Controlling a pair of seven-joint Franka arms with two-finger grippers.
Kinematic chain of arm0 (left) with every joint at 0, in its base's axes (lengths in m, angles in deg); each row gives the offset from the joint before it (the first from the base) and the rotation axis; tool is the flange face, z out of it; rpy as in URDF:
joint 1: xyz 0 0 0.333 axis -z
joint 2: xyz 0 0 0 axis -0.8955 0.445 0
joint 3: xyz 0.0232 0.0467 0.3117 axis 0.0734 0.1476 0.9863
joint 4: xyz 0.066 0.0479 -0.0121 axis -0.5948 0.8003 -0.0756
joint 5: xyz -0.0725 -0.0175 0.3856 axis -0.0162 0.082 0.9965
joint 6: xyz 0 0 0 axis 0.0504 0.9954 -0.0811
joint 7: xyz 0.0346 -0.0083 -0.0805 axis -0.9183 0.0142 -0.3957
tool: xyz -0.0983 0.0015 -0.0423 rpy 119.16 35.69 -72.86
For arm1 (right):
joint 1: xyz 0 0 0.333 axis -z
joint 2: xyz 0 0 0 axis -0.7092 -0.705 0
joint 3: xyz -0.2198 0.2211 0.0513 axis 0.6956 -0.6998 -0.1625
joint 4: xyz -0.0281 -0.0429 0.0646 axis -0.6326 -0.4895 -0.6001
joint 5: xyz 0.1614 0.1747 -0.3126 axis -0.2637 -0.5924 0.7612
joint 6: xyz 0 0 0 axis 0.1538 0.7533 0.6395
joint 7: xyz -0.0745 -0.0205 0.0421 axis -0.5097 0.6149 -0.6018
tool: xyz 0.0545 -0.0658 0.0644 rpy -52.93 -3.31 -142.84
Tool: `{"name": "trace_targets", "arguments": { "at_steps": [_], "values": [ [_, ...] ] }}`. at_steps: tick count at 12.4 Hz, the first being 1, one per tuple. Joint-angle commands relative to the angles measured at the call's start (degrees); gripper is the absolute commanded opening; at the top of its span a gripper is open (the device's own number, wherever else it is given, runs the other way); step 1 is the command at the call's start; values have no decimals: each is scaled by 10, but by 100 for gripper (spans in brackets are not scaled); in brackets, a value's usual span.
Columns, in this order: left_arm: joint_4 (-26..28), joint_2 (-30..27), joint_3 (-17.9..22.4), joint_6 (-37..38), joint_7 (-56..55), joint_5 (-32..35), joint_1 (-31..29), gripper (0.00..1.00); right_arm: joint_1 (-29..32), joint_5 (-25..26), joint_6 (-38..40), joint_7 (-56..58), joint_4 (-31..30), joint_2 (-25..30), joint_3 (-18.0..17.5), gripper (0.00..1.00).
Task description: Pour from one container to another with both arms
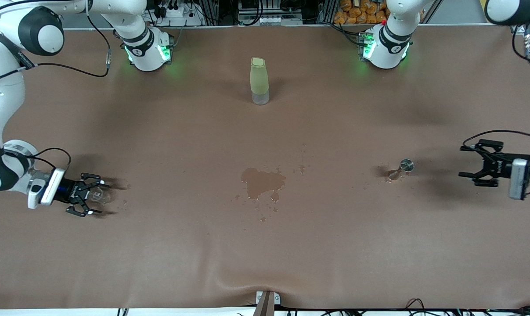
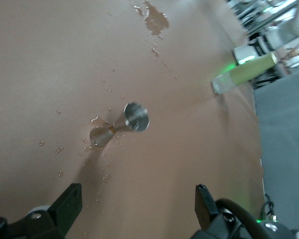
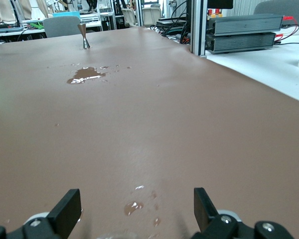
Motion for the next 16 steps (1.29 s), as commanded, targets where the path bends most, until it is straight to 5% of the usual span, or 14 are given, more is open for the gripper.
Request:
{"name": "trace_targets", "arguments": {
  "at_steps": [1,5,9,13,16],
  "values": [
    [19,-64,3,2,-109,25,24,100,3,30,21,-59,21,26,-7,100],
    [11,-120,-11,2,-283,30,61,100,-38,74,18,-201,25,76,-7,100],
    [11,-193,-12,1,-463,120,130,100,-109,131,-31,-375,17,160,7,100],
    [12,-256,-13,1,-660,232,201,100,-251,212,-31,-548,12,237,121,100],
    [14,-286,-12,1,-683,245,203,100,-278,346,-30,-689,-5,308,131,100]
  ]
}}
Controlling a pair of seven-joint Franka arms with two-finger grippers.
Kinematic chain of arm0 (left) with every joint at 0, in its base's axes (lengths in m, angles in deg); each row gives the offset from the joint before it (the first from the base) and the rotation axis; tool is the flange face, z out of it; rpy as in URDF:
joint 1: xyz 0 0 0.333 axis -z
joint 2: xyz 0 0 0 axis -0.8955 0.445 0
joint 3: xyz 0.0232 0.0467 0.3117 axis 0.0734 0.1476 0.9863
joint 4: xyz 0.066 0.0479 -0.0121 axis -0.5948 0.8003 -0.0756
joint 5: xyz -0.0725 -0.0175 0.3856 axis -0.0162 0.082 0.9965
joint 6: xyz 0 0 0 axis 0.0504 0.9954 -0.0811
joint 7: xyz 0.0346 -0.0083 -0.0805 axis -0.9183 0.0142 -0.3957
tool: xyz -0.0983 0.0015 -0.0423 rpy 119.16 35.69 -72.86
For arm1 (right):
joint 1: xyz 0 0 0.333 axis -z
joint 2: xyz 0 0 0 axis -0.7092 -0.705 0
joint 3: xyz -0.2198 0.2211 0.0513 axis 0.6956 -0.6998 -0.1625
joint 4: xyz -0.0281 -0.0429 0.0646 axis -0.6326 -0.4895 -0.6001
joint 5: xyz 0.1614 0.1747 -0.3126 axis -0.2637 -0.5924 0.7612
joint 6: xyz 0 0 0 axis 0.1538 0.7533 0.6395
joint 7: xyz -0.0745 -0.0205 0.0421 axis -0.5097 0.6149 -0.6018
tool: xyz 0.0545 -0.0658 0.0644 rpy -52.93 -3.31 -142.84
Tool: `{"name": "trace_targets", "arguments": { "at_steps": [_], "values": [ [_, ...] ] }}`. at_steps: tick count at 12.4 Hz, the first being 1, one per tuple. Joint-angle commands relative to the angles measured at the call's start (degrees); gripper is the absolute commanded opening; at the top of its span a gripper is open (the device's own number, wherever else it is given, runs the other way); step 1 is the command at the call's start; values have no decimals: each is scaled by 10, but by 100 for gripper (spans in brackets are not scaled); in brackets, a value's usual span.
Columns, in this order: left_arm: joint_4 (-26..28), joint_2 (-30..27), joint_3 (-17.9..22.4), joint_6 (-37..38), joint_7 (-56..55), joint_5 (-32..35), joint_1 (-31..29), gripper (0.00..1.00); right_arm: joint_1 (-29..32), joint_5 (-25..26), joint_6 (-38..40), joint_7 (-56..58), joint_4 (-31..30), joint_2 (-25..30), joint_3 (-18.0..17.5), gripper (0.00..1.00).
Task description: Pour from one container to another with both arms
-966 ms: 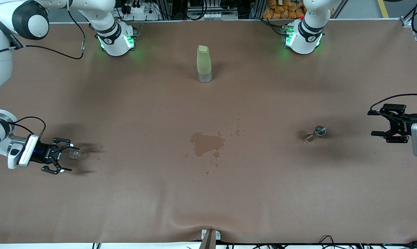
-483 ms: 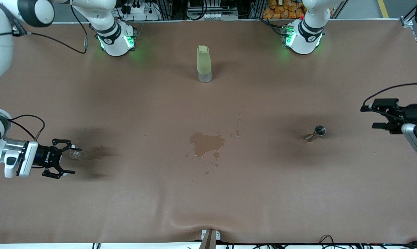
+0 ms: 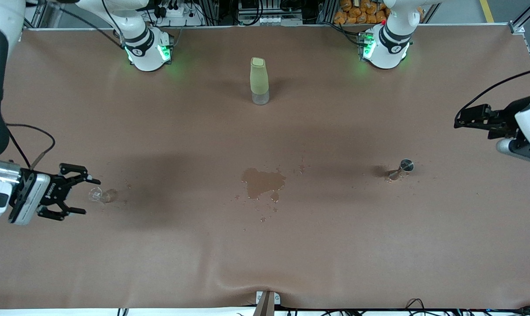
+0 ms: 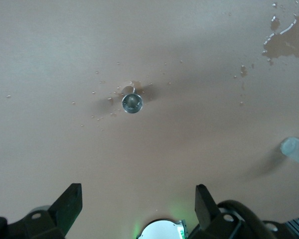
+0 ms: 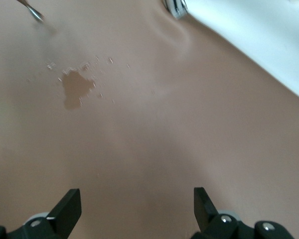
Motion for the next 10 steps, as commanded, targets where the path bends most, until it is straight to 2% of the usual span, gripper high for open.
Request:
{"name": "trace_targets", "arguments": {
  "at_steps": [1,3,4,6,8,10],
  "values": [
    [20,-41,6,-4,-20,16,-2,100,-16,100,-2,-110,-56,84,8,100],
    [82,-86,17,-36,-21,19,21,100,-19,151,-1,-165,-91,130,7,100],
    [130,-116,36,-63,-22,26,39,100,-19,182,-1,-190,-104,149,7,100],
    [215,-173,46,-124,-31,29,52,100,-18,221,-1,-242,-124,173,4,100],
    [230,-185,47,-133,-66,28,66,100,-17,261,-1,-301,-130,192,1,100],
    [230,-189,54,-133,-61,28,69,100,-5,307,14,-382,-138,217,-27,100]
  ]
}}
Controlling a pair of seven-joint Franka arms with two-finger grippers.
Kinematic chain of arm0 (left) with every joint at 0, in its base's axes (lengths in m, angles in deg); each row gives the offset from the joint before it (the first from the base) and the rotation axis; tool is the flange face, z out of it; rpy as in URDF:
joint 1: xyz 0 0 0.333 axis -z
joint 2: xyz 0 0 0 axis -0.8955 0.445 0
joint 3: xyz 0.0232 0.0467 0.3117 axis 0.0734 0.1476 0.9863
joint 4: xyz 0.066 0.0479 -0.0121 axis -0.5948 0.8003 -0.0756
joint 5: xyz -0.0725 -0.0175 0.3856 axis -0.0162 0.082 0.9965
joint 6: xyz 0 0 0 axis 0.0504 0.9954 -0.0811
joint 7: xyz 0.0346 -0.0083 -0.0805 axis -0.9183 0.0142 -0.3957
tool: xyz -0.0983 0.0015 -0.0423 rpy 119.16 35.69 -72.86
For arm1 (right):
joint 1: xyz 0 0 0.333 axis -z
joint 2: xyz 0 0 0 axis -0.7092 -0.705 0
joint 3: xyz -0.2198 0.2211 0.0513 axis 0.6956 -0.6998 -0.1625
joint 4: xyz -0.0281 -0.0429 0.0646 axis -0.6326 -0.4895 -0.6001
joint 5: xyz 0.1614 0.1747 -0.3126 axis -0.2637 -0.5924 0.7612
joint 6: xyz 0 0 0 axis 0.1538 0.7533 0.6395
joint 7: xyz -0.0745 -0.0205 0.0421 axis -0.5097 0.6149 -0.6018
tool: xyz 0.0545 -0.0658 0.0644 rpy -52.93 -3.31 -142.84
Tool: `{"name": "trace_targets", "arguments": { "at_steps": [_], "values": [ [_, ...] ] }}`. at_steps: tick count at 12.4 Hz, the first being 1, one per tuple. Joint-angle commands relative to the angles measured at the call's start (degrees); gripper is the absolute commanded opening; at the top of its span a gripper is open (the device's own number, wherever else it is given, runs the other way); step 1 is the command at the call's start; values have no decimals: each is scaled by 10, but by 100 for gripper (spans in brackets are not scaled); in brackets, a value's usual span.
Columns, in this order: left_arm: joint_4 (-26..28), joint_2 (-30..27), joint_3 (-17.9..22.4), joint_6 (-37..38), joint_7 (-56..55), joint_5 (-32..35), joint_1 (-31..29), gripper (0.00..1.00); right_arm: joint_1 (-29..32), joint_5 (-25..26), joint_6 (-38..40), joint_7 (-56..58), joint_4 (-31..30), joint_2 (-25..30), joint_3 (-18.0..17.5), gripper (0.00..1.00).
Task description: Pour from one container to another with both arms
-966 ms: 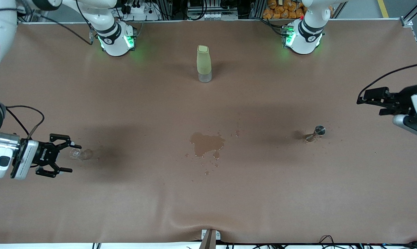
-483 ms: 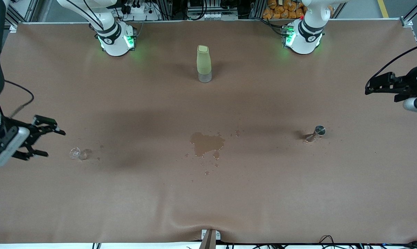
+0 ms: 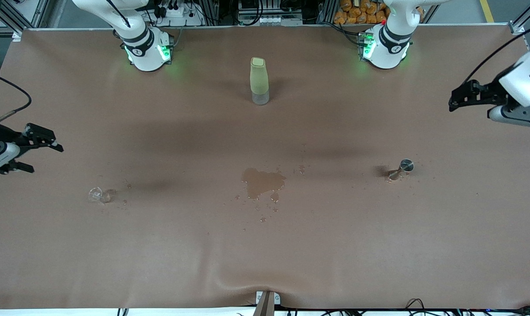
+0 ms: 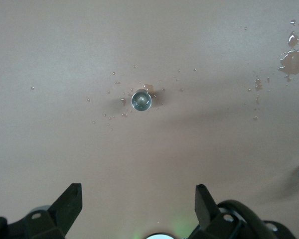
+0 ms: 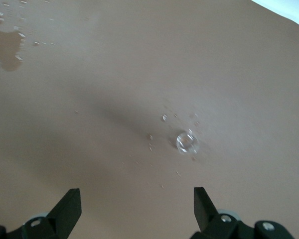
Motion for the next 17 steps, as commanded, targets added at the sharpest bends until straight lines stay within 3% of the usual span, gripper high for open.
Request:
{"name": "trace_targets", "arguments": {
  "at_steps": [1,4,6,8,12,14,17],
  "values": [
    [29,-27,12,-14,-8,16,11,100,9,41,19,-122,-38,55,-31,100],
    [67,-70,12,-15,-19,16,8,100,52,66,34,-268,-40,73,-77,100],
    [59,-73,15,-17,-62,27,12,100,88,64,61,-321,-37,77,-104,100],
    [55,-79,16,-16,-105,30,24,100,94,61,83,-399,-35,84,-107,100],
    [45,-82,16,-15,-123,35,34,100,100,69,107,-415,-16,94,-112,100],
    [45,-78,15,-16,-155,34,37,100,102,110,108,-410,4,91,-128,100],
    [44,-73,15,-16,-149,34,42,100,104,107,123,-406,21,85,-130,100]
  ]
}}
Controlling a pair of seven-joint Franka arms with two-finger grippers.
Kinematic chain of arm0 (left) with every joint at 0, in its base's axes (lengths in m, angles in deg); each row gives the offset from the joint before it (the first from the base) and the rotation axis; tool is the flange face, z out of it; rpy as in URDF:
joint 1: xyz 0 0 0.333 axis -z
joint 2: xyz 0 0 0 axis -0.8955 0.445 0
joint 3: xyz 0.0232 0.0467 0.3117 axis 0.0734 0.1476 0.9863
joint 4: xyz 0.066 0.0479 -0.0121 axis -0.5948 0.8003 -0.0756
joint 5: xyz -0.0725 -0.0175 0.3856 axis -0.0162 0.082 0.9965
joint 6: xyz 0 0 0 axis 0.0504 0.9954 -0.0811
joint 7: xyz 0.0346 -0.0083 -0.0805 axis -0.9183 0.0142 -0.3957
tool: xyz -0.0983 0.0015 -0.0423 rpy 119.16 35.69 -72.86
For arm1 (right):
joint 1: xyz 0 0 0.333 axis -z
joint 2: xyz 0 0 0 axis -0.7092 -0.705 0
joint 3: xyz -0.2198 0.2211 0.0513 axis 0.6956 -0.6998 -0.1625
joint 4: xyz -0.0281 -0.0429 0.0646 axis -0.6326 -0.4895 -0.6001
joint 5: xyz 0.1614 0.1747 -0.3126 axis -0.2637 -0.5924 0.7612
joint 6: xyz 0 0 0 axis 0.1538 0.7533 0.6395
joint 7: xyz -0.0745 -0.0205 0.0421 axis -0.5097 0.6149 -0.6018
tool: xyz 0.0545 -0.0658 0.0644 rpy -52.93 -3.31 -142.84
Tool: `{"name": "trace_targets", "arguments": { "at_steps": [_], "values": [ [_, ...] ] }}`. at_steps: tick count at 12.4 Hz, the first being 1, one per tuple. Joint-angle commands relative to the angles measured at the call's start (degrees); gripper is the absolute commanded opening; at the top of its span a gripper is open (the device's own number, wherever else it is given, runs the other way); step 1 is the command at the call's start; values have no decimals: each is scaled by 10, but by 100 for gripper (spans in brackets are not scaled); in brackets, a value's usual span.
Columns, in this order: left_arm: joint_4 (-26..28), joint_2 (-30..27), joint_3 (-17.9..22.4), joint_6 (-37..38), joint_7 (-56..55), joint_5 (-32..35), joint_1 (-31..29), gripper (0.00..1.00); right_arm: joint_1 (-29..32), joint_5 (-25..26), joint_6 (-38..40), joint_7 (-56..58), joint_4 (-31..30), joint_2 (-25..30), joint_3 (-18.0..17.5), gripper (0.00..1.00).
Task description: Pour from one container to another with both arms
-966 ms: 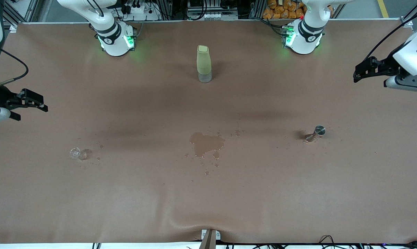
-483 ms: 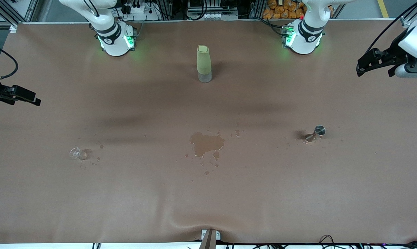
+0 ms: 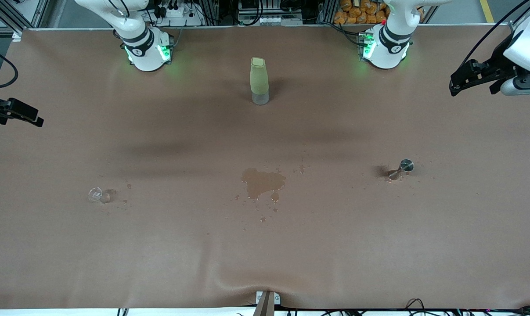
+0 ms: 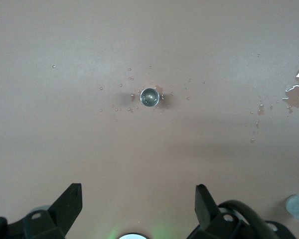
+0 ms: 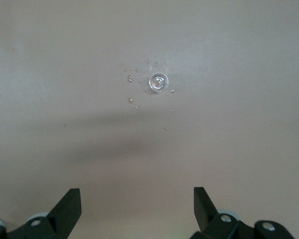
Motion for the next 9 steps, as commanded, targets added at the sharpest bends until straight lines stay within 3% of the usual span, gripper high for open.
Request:
{"name": "trace_targets", "arguments": {
  "at_steps": [1,9],
  "values": [
    [0,0,5,-8,-15,16,17,100,18,9,14,17,23,-1,-13,100],
    [-7,12,4,-6,-40,17,19,100,17,7,13,24,25,-1,-13,100]
  ]
}}
